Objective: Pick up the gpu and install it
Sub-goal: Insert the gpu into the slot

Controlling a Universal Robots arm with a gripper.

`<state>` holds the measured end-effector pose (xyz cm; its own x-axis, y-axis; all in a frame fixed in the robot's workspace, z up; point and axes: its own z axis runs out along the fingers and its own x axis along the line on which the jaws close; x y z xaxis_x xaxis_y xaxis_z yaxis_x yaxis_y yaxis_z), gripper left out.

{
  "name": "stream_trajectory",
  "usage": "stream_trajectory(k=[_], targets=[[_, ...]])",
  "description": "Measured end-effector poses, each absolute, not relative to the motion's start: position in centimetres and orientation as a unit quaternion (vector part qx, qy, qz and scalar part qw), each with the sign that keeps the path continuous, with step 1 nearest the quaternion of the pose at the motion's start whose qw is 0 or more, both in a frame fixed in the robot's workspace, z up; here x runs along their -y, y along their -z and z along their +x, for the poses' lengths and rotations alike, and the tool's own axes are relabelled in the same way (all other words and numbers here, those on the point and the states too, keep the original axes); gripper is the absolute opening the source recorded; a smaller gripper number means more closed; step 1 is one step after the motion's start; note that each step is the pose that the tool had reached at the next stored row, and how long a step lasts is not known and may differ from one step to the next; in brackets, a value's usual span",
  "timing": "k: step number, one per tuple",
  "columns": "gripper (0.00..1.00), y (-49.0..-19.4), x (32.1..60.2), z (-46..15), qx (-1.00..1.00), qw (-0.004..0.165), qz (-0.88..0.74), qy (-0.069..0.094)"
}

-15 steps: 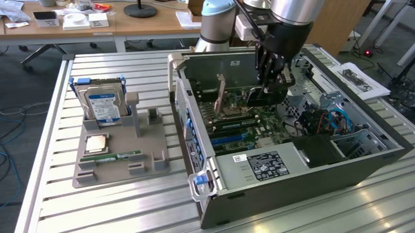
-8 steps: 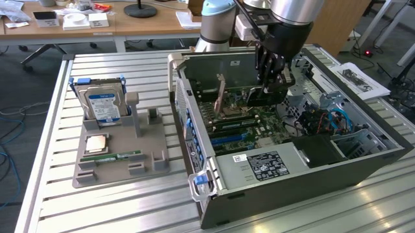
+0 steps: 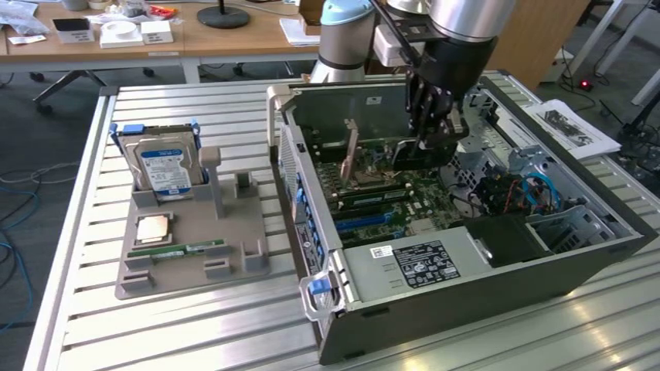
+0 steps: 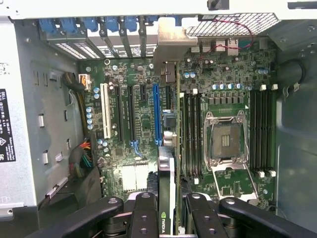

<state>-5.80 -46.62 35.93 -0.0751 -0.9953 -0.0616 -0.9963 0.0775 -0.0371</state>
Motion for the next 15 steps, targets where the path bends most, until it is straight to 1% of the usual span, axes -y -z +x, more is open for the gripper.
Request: stream_trajectory(k=[15], targets=[[0.27, -33.3, 46.6, -6.1, -0.733, 0.035, -0.679, -0.007]])
